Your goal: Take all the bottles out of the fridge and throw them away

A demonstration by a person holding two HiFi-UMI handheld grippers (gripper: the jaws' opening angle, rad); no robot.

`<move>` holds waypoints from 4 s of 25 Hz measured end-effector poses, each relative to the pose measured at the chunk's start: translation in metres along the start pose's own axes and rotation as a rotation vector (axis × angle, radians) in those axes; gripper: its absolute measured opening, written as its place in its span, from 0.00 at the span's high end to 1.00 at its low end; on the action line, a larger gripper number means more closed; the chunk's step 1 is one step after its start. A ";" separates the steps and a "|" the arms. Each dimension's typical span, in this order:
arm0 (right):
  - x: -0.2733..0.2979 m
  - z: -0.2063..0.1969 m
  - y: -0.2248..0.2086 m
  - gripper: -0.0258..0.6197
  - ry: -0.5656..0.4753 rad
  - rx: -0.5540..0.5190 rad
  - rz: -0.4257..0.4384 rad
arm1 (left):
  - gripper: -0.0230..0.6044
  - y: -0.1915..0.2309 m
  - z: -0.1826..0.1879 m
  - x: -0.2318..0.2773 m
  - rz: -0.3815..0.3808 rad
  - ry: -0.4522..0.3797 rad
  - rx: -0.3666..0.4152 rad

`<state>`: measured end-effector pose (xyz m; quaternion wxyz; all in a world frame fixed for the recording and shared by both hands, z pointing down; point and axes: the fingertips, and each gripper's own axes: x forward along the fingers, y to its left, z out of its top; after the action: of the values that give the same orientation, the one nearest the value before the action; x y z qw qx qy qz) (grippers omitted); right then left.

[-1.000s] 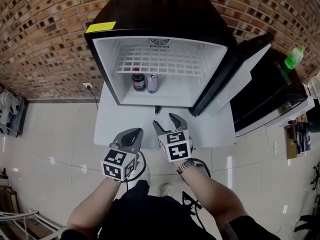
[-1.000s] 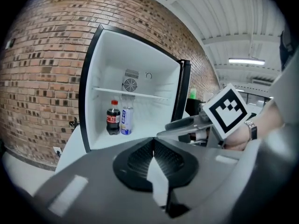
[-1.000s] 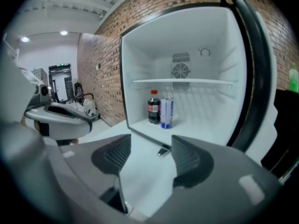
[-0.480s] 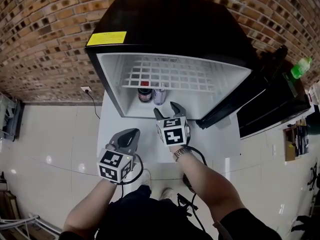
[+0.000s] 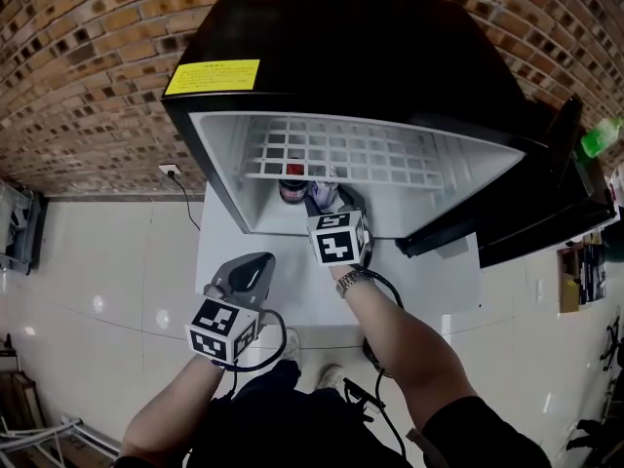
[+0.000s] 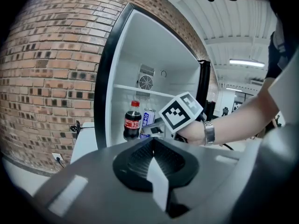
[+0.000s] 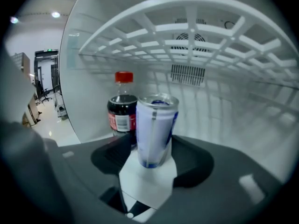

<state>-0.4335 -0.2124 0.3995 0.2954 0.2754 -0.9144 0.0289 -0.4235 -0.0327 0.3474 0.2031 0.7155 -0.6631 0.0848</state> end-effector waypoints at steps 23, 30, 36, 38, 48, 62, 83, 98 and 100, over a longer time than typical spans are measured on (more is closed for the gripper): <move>-0.025 -0.006 -0.003 0.55 -0.031 -0.020 0.031 | 0.96 -0.010 -0.005 -0.001 0.014 0.000 -0.010; -0.081 -0.027 0.000 0.55 -0.047 -0.015 0.049 | 0.96 -0.056 -0.001 0.000 -0.020 -0.013 0.023; -0.143 -0.058 -0.005 0.55 -0.052 -0.035 0.044 | 0.96 -0.112 0.001 -0.005 -0.061 -0.032 0.049; -0.165 -0.071 -0.011 0.55 -0.050 -0.026 0.036 | 0.96 -0.132 0.001 -0.005 -0.078 -0.036 0.058; -0.273 -0.154 -0.050 0.55 -0.028 0.034 -0.015 | 0.96 -0.251 -0.034 -0.001 -0.182 0.004 0.098; -0.344 -0.313 -0.102 0.55 0.119 0.272 -0.163 | 0.96 -0.367 -0.120 0.041 -0.423 0.211 0.179; -0.328 -0.610 -0.108 0.55 0.471 0.667 -0.255 | 0.96 -0.448 -0.301 0.102 -0.626 0.532 0.241; -0.298 -0.681 -0.110 0.54 0.603 0.709 -0.250 | 0.96 -0.440 -0.338 0.114 -0.595 0.611 0.212; -0.298 -0.679 -0.108 0.54 0.598 0.712 -0.245 | 0.96 -0.439 -0.338 0.113 -0.594 0.610 0.210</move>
<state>0.1797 -0.0120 0.7816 0.4342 0.4446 -0.6834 0.3831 0.0707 0.0168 0.6186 0.3313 0.8342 -0.3259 0.2969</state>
